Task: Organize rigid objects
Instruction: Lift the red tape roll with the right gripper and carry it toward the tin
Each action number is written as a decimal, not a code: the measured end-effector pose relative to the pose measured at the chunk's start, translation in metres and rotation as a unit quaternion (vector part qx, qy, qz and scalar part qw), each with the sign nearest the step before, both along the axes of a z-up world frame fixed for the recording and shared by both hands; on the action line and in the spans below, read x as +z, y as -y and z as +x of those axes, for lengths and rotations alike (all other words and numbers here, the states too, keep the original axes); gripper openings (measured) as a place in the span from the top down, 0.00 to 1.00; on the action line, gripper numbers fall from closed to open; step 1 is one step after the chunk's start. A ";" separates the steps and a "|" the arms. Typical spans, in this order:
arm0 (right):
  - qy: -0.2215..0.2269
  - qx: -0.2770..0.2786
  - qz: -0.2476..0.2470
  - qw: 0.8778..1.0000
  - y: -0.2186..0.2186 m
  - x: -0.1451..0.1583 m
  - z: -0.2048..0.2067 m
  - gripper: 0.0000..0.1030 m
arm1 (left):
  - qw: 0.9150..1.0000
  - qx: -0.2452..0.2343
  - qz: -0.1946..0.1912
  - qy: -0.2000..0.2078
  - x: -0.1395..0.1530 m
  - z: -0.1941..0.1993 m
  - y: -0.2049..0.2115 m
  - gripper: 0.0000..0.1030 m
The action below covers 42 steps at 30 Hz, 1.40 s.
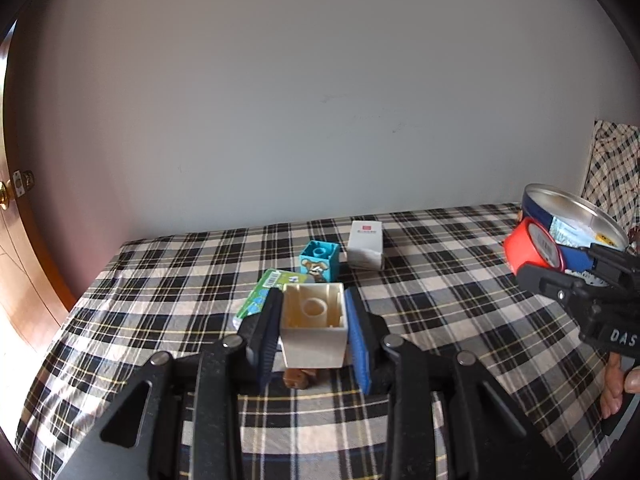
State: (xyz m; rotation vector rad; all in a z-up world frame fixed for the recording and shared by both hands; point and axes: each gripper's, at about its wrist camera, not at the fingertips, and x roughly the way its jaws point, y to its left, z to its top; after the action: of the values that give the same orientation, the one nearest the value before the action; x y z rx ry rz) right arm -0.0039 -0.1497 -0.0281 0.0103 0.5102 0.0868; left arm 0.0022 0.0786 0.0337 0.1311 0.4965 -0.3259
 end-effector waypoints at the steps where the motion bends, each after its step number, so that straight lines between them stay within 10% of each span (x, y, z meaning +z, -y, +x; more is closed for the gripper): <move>1: 0.002 -0.003 0.002 1.000 0.003 0.001 -0.001 0.44 | 1.000 0.001 0.000 0.001 0.000 -0.002 0.000 0.71; 20: 0.045 -0.025 -0.020 0.998 0.039 0.019 -0.024 0.44 | 1.000 -0.021 0.001 0.021 0.017 -0.028 0.053 0.71; 42: 0.084 -0.148 -0.033 0.985 0.169 0.041 -0.050 0.44 | 0.989 -0.143 -0.009 0.030 0.041 -0.042 0.219 0.70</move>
State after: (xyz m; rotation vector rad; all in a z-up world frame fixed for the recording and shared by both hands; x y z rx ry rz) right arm -0.0538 -0.3191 0.0131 0.0146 0.3380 -0.2189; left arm -0.0400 -0.1409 0.0747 0.1949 0.4141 -0.6055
